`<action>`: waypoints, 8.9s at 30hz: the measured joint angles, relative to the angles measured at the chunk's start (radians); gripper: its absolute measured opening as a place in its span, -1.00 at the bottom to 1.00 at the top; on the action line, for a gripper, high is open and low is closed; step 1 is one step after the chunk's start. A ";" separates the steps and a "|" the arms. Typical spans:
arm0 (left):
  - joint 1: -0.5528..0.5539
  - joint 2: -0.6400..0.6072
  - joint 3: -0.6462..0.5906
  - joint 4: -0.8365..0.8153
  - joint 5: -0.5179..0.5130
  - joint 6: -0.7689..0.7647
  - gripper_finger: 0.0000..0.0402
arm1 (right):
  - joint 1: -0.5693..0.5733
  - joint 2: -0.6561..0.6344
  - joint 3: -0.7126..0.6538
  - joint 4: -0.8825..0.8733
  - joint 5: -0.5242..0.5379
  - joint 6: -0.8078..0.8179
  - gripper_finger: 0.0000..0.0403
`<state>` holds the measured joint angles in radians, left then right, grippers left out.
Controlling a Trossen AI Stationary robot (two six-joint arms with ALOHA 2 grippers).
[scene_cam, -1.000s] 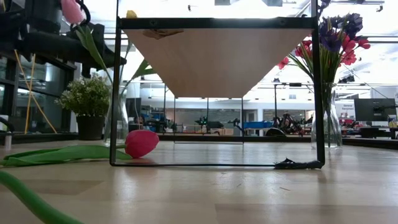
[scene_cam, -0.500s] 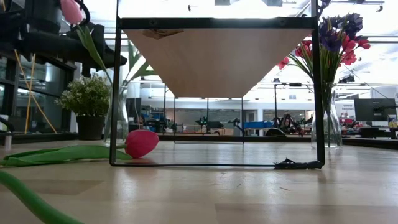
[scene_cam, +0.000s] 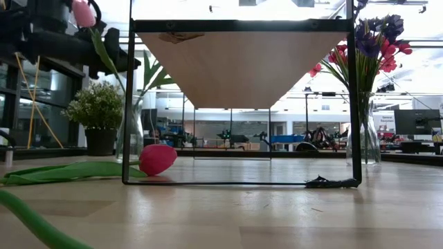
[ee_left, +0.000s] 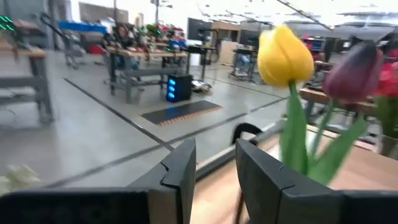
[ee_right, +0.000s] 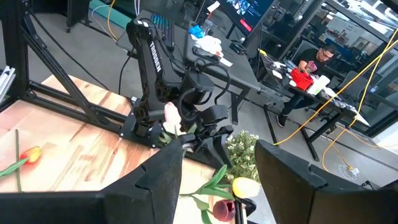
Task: Pick and place flowers into a vace then onto a shelf
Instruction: Put the yellow tulip into the left transparent vase, then put the orange tulip into the left transparent vase
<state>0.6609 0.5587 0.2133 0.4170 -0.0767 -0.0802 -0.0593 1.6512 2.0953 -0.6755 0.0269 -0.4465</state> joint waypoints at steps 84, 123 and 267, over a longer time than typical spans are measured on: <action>-0.342 0.155 1.225 -1.127 0.038 -0.024 -0.25 | 0.000 0.000 0.000 0.051 0.000 -0.008 -0.04; -1.091 0.366 1.244 -1.311 -0.240 -0.628 -0.26 | 0.407 -0.009 0.000 -0.200 -0.143 0.322 -0.04; -1.126 0.280 1.244 -1.572 -0.152 -0.631 -0.26 | 0.685 0.743 0.000 -0.111 0.120 1.415 -0.04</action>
<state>-0.4653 0.8391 1.4578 -1.1553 -0.2291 -0.7113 0.6258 2.3943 2.0949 -0.7869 0.1467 0.9688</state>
